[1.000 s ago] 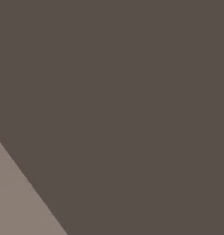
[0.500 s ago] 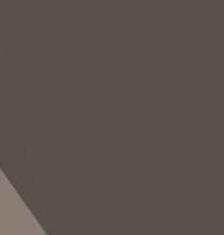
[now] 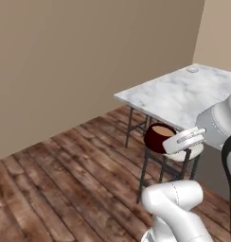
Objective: Pick the cup of tea, navigate to the dining table, and place it on the saucer.
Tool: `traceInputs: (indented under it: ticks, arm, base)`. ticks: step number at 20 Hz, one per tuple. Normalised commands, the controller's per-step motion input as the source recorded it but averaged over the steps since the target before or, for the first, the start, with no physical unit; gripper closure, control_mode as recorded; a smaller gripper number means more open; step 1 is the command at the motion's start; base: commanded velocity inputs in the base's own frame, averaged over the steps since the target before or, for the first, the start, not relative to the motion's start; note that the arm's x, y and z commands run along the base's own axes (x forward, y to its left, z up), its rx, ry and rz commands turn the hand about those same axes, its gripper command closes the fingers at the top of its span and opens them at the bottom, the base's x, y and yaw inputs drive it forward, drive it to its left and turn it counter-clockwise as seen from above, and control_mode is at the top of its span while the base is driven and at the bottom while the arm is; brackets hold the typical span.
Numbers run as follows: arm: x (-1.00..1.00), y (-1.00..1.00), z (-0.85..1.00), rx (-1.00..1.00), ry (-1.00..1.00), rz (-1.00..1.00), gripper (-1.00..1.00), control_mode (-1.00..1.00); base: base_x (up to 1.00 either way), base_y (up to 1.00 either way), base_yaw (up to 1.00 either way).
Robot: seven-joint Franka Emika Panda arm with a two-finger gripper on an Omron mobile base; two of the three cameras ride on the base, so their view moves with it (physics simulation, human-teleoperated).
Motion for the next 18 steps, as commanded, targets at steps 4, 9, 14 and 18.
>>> traceInputs:
  ticks: [4, 9, 14, 18]
  arm:
    - [0.0, 0.0, 0.0, 0.0, 0.0, 0.0, 1.0, 1.0]
    - [0.0, 0.0, 0.0, 0.0, 0.0, 0.0, 1.0, 1.0]
    - [0.0, 0.0, 0.0, 0.0, 0.0, 0.0, 1.0, 1.0]
    - [0.0, 0.0, 0.0, 0.0, 0.0, 0.0, 1.0, 1.0]
  base:
    - [1.0, 0.01, 0.02]
    - [1.0, 0.58, 0.0]
    - [1.0, 0.89, -0.07]
    - [1.0, 0.79, -0.11]
